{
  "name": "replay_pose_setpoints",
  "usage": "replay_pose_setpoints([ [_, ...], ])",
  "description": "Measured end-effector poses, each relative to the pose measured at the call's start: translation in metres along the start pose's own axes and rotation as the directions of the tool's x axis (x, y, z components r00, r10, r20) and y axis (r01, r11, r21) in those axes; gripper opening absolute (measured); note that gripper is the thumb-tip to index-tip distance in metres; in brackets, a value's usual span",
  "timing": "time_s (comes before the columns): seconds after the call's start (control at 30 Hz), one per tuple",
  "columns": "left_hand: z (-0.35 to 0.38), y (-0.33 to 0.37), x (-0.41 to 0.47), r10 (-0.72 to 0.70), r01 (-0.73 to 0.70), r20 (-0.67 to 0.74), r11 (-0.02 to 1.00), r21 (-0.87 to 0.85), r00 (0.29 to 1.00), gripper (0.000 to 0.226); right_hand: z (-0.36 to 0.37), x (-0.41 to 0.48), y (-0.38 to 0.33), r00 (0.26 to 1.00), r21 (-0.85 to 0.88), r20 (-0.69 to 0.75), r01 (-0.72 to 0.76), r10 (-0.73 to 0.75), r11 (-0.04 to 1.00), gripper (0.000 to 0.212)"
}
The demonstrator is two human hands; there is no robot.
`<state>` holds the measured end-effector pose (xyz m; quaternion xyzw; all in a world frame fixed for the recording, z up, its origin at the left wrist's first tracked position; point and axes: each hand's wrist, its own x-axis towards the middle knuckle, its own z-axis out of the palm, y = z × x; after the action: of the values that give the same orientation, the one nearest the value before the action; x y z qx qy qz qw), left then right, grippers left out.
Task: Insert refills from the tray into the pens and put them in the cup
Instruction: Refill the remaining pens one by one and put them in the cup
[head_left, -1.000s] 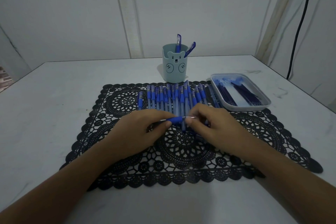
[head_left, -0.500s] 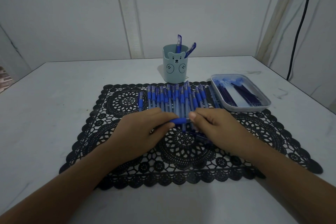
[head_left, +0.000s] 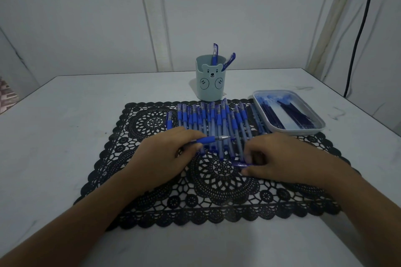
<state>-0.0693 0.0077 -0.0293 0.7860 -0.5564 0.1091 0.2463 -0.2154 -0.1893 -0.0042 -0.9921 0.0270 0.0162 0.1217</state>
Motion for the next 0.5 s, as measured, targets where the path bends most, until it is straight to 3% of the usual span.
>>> replay_pose_setpoints([
  [0.13,-0.0014,0.0008,0.0002,0.006,-0.005,0.022,1.0,-0.022,1.0,0.039,-0.002,0.002,-0.0034,0.999,0.149,-0.043,-0.017,0.024,0.989,0.017],
  [0.3,-0.0019,0.0026,0.0007,-0.001,0.003,0.057,0.999,-0.043,0.998,0.039,-0.0035,0.0059,-0.0034,0.955,0.406,-0.278,0.017,0.106,0.914,0.005],
  [0.5,-0.0033,0.0045,0.0009,-0.006,0.01,0.069,0.998,-0.067,0.998,0.038,0.0032,0.0083,-0.0102,0.939,0.491,-0.327,0.072,0.106,0.868,0.004],
])
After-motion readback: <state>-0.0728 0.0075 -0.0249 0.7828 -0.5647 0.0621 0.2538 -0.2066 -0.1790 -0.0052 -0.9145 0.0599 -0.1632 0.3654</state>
